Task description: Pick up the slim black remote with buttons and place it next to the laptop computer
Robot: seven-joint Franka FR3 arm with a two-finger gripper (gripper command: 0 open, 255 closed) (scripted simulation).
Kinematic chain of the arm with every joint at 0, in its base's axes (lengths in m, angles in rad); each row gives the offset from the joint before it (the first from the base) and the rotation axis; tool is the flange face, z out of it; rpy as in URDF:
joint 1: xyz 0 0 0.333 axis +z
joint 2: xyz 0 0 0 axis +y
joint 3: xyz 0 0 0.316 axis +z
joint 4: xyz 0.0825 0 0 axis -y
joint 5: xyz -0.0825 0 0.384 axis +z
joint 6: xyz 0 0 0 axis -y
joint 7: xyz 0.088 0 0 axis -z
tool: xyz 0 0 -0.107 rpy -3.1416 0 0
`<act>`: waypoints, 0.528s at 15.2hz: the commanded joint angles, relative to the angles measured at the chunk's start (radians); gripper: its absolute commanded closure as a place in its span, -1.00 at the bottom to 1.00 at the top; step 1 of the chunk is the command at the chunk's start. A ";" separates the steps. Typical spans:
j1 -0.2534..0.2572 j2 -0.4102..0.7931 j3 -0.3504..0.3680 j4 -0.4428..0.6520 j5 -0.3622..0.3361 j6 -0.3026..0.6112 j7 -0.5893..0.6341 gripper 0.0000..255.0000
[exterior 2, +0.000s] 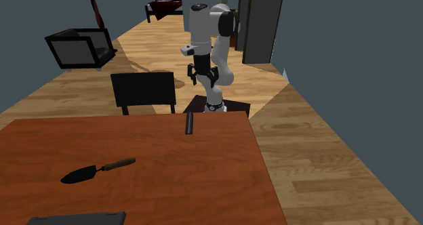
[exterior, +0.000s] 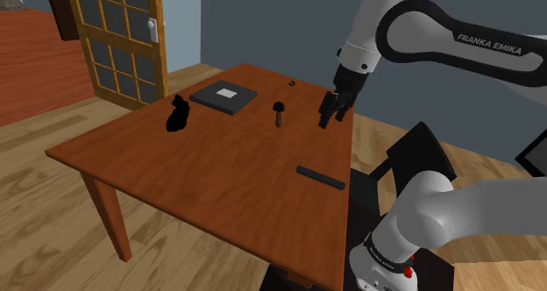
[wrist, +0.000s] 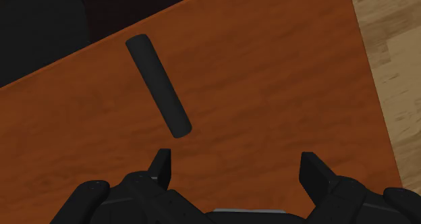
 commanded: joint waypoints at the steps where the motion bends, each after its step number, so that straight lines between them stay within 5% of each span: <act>1: 0.000 0.000 0.000 0.000 0.000 0.000 0.000 -1.00; 8: 0.011 -0.037 -0.050 -0.244 -0.076 0.206 -0.158 -1.00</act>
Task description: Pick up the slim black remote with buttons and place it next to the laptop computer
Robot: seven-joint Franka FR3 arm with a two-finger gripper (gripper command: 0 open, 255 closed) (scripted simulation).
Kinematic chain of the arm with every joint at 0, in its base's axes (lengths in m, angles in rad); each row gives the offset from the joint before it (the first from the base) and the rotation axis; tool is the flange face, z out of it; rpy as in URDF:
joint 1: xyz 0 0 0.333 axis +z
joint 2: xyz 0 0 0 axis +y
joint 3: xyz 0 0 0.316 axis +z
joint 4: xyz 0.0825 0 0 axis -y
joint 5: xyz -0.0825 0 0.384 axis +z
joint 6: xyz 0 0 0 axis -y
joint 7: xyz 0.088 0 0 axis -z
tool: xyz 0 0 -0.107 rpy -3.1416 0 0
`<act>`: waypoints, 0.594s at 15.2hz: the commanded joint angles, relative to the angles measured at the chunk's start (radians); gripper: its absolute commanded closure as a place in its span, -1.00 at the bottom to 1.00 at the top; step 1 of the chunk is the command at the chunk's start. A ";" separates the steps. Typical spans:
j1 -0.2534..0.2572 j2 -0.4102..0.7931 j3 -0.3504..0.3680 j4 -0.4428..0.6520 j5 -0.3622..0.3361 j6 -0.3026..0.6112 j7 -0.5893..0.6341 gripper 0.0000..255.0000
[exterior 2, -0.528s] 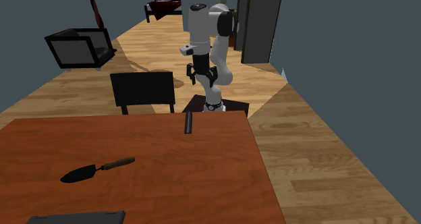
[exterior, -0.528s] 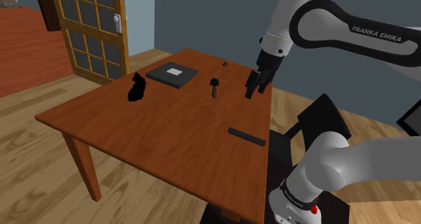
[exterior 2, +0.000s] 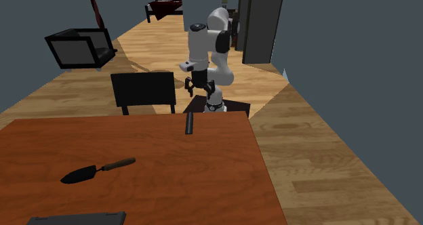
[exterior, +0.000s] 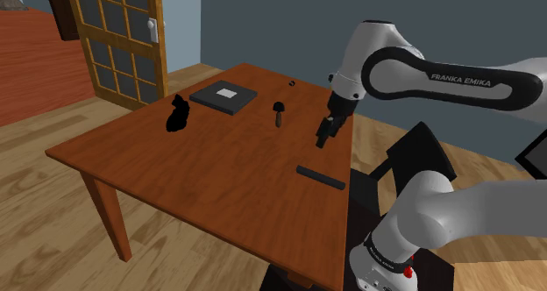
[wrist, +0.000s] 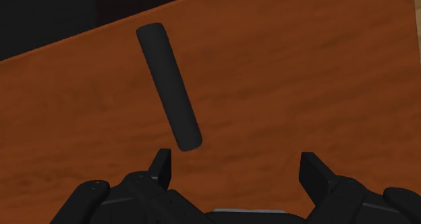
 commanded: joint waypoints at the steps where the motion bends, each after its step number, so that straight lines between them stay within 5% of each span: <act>1: -0.005 -0.002 -0.026 -0.069 -0.032 0.069 -0.057 -1.00; 9: -0.031 0.086 -0.107 -0.274 -0.151 0.374 -0.230 -1.00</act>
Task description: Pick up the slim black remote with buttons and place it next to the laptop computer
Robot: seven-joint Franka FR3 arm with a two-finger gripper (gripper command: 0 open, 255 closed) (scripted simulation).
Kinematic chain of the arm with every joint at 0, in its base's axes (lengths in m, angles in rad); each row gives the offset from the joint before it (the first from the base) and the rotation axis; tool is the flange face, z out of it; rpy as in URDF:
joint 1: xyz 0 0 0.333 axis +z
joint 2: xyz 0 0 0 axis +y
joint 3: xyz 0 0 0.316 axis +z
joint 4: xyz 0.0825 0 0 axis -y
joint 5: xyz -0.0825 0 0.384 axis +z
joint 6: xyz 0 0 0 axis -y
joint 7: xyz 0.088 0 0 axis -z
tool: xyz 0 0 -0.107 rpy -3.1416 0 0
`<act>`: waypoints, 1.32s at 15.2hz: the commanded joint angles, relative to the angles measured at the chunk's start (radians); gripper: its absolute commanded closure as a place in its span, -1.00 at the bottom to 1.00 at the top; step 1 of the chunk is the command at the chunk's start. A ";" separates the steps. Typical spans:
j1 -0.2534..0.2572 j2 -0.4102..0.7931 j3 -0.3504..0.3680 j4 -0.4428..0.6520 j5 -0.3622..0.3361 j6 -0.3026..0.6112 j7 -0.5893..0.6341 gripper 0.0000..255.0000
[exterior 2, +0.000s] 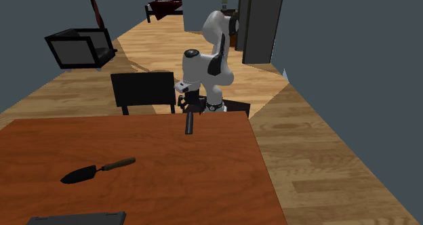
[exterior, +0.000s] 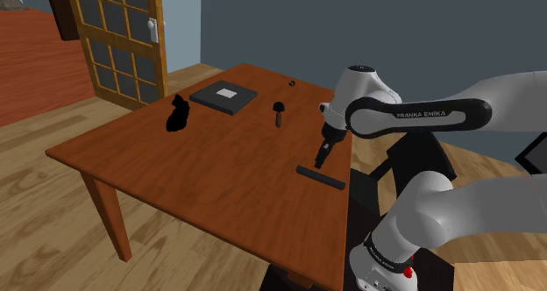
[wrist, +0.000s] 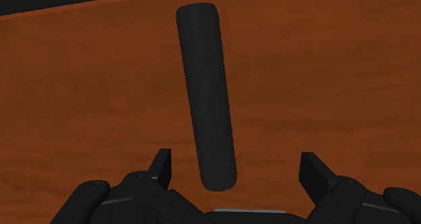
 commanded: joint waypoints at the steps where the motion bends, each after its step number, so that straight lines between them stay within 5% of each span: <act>1: -0.010 0.042 -0.021 -0.049 -0.035 0.098 -0.042 -1.00; 10: -0.035 0.189 -0.051 -0.121 -0.088 0.321 -0.069 -1.00; 18: -0.036 0.198 -0.052 -0.124 -0.089 0.333 -0.068 -1.00; 19: -0.036 0.198 -0.052 -0.124 -0.089 0.333 -0.068 1.00; 20: -0.036 0.198 -0.052 -0.124 -0.089 0.333 -0.068 1.00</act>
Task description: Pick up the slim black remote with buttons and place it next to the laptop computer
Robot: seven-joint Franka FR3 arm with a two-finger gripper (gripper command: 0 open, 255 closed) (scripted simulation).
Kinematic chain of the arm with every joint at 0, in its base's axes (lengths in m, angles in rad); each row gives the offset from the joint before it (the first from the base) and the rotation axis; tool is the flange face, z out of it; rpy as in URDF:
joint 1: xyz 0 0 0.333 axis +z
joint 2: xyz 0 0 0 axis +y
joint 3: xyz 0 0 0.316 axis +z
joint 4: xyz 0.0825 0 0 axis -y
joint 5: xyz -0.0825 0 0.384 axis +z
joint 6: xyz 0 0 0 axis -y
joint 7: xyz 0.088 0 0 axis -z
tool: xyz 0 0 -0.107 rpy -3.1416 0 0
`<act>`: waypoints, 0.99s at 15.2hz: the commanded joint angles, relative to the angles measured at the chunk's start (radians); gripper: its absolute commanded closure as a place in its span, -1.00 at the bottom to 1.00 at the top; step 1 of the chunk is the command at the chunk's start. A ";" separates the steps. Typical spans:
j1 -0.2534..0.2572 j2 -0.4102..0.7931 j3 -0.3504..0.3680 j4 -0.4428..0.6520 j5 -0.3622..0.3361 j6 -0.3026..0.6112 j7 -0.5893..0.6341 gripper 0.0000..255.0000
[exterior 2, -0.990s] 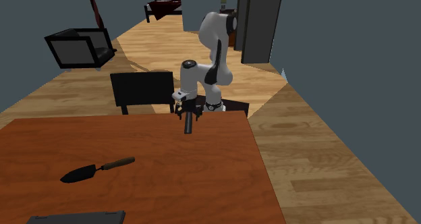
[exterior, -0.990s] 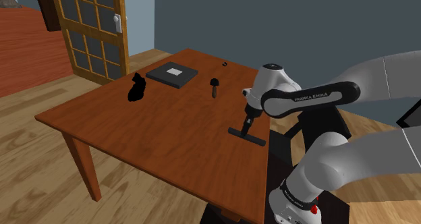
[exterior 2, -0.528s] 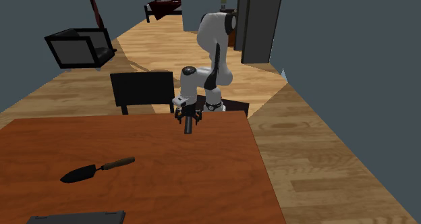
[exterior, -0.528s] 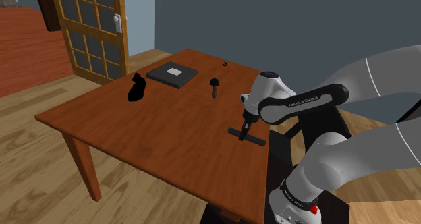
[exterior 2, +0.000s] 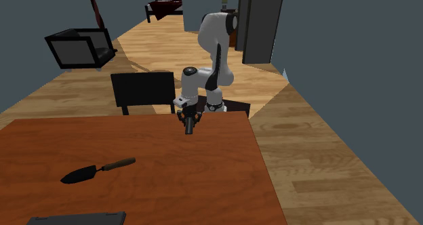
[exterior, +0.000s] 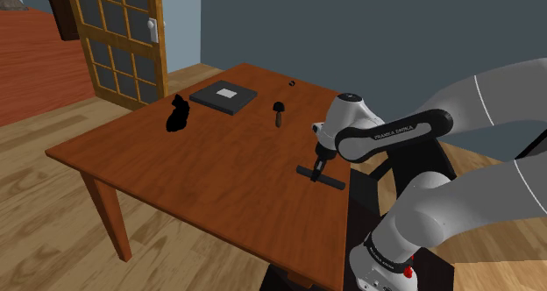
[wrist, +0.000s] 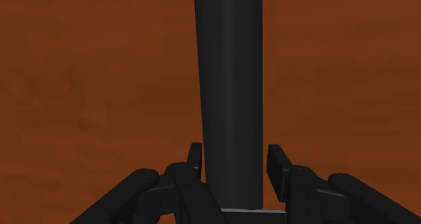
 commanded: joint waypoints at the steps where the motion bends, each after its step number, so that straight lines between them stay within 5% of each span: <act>1: -0.002 0.002 -0.001 -0.001 -0.002 0.001 0.000 1.00; 8: -0.002 0.002 -0.001 -0.001 -0.002 0.002 0.000 1.00; 15: 0.007 -0.092 0.005 0.046 0.017 -0.140 -0.013 1.00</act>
